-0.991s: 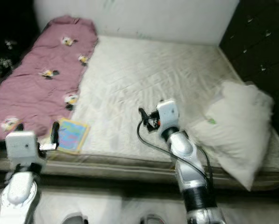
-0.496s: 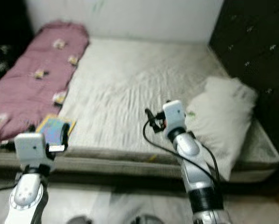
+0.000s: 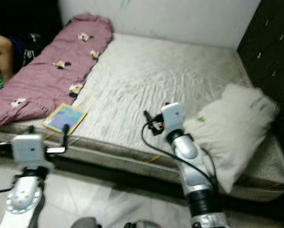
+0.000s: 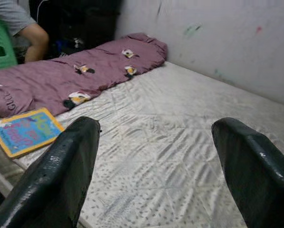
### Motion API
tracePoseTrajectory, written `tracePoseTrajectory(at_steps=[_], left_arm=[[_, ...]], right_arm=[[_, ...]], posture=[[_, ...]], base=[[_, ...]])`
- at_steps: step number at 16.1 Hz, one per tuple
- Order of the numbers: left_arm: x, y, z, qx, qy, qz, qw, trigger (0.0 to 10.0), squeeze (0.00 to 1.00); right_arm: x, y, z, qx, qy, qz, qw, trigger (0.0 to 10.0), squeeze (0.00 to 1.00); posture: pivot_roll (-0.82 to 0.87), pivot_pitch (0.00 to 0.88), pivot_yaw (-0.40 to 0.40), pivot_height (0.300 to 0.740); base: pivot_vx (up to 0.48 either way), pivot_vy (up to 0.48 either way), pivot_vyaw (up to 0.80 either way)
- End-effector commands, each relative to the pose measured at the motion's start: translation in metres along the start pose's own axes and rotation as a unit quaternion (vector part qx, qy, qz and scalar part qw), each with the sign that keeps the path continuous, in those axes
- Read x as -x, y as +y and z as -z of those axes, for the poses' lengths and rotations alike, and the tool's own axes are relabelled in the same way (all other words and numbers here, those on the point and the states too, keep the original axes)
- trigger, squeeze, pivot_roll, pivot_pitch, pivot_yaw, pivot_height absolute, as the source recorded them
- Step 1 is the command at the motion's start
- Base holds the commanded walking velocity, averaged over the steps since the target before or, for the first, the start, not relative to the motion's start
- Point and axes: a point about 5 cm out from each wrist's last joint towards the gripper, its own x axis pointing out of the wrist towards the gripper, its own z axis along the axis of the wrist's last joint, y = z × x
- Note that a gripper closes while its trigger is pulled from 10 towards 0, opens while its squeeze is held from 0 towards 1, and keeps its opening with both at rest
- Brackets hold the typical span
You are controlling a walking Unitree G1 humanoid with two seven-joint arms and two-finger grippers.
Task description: Clean up the room
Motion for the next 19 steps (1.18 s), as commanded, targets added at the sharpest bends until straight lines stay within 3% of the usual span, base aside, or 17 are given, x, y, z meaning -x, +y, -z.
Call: tracePoseTrajectory(at_steps=[1, 10, 13, 19], left_arm=[[-0.002, -0.002, -0.003, 0.003, -0.009, 0.006, 1.0, 10.0, 0.0], [-0.002, -0.004, -0.005, 0.006, -0.013, 0.012, 1.0, 10.0, 0.0], [-0.002, 0.0, -0.001, 0.0, 0.004, -0.011, 1.0, 10.0, 0.0], [-0.015, 0.006, -0.004, -0.009, 0.006, -0.04, 0.999, 10.0, 0.0]], right_arm=[[-0.001, -0.004, -0.002, 0.006, -0.003, 0.002, 1.0, 10.0, 0.0], [-0.001, -0.004, -0.003, 0.005, -0.004, 0.002, 1.0, 10.0, 0.0], [-0.002, -0.004, -0.003, 0.004, -0.004, 0.002, 1.0, 10.0, 0.0], [-0.011, 0.001, -0.017, 0.03, -0.017, -0.024, 0.999, 10.0, 0.0]], posture=[[-0.01, 0.0, -0.06, 0.74], [-0.01, 0.0, -0.06, 0.74], [-0.01, 0.0, -0.06, 0.74], [-0.01, 0.0, -0.05, 0.74]], base=[[0.274, 0.0, 0.0], [0.302, 0.0, 0.0], [0.081, 0.0, 0.0], [0.0, 0.0, -0.71]])
